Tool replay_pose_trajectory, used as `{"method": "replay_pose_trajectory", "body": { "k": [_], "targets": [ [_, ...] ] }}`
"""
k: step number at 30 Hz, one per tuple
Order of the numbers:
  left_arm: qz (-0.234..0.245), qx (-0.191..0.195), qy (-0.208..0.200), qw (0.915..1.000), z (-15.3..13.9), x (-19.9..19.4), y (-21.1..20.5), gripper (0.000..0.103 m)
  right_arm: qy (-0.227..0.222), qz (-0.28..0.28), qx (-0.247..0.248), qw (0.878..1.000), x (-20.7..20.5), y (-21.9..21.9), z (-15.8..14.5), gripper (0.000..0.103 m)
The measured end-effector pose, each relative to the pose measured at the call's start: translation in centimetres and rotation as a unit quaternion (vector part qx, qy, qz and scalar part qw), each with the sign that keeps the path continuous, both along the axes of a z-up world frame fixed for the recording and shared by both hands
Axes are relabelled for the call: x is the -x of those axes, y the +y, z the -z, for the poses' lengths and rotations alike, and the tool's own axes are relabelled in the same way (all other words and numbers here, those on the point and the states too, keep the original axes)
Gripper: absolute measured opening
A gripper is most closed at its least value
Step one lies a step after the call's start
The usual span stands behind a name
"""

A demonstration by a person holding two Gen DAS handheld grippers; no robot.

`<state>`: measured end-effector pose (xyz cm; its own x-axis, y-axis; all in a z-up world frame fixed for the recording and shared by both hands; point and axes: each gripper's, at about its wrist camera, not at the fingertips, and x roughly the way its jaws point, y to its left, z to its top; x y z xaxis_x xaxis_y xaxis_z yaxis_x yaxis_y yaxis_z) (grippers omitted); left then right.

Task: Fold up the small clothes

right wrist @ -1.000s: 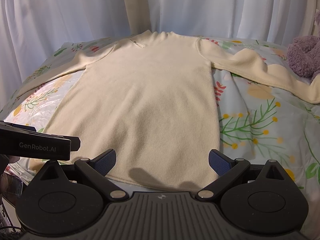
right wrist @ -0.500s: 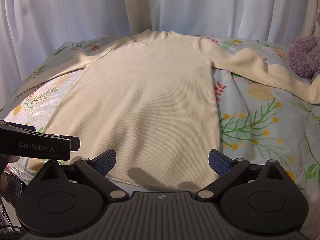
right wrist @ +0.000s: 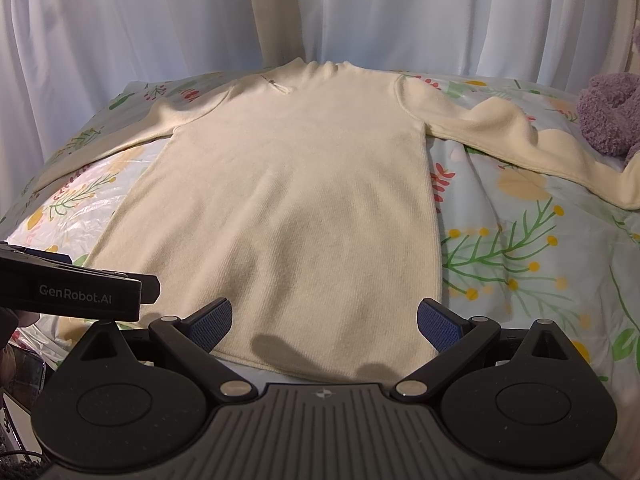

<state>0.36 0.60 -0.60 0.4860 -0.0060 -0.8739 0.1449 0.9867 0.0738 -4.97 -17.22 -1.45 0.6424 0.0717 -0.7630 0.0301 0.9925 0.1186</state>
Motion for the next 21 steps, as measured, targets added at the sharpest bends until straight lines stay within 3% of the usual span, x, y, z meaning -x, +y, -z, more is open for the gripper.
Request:
{"method": "replay_pose_trajectory", "body": {
  "k": [21],
  "targets": [
    [-0.004,-0.001,0.004,1.0,0.05,0.11,0.35,0.103,-0.001,-0.002,-0.001,1.0,0.18,0.45,0.15,0.099]
  ]
}}
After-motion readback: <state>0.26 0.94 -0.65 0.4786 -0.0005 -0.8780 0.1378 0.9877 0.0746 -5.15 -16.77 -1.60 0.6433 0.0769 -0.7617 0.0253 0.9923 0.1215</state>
